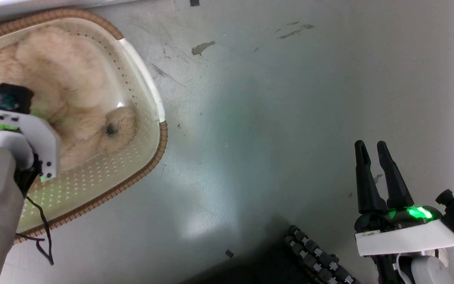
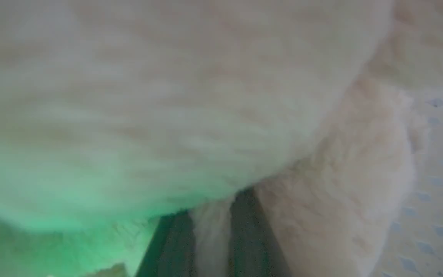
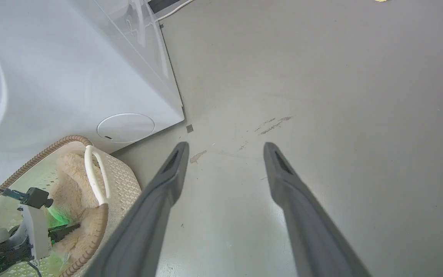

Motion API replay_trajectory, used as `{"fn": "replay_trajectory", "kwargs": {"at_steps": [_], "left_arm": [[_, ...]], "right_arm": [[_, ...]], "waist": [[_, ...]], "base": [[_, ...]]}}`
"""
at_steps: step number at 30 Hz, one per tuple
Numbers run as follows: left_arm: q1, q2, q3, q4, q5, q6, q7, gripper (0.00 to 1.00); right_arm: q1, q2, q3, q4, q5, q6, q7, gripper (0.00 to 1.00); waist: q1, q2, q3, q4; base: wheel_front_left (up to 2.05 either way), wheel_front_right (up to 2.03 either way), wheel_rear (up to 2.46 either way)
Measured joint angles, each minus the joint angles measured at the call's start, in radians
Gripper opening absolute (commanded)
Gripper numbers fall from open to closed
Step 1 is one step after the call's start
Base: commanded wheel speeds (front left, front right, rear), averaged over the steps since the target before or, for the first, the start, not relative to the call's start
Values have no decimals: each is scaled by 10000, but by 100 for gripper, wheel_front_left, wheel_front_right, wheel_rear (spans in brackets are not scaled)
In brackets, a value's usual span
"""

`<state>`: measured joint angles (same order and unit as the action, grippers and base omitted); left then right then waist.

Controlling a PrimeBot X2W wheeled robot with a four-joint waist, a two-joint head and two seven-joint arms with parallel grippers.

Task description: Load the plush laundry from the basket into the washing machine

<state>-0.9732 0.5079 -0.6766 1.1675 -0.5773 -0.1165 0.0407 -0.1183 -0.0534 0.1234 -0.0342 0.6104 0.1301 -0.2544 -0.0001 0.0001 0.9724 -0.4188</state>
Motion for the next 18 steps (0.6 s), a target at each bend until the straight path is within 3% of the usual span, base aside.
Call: {"fn": "replay_trajectory", "kwargs": {"at_steps": [8,18], "left_arm": [[328,44,94,443,-324,63,-725,0],[1206,-740,228,593,-686,79,-2307,0]], "right_arm": [[-184,4,38,142,-82,0,-31,100],[-179,8,-500,337,-721,0,-31,100]], "waist": [[1,0,-473,-206],[0,0,-1988,211]], "base": [[0,0,0],[0,0,0]]}}
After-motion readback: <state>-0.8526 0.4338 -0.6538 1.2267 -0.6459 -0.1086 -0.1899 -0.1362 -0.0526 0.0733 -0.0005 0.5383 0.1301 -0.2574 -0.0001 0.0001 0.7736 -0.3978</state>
